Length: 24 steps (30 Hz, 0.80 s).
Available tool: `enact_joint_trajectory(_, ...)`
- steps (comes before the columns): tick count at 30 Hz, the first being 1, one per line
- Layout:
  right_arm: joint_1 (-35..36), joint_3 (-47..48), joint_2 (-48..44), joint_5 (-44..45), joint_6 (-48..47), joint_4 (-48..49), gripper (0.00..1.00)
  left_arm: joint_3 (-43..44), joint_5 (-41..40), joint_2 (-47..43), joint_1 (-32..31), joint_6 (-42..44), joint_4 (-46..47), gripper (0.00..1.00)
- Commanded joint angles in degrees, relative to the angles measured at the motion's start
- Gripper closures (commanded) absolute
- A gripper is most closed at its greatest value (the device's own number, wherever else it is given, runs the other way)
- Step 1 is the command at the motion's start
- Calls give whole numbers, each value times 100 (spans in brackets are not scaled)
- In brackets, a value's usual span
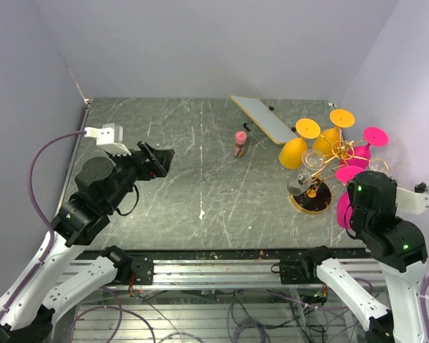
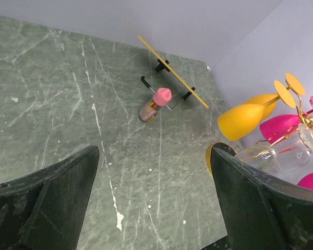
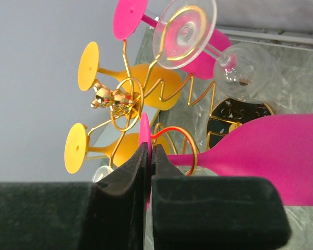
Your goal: Take the wine glass off the wine glass rack
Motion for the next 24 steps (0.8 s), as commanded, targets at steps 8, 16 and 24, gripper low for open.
enact_joint_trajectory(8,-19,-61,88,64,452,331,100,159,-269,-42,33,45,-96,2)
enact_joint_trajectory(16,-21,-20,168,309,602,419,100,291,-372,-35,34,110,-276,2)
enact_joint_trajectory(24,-17,-250,77,218,964,659,100,314,-337,-48,33,57,-284,2)
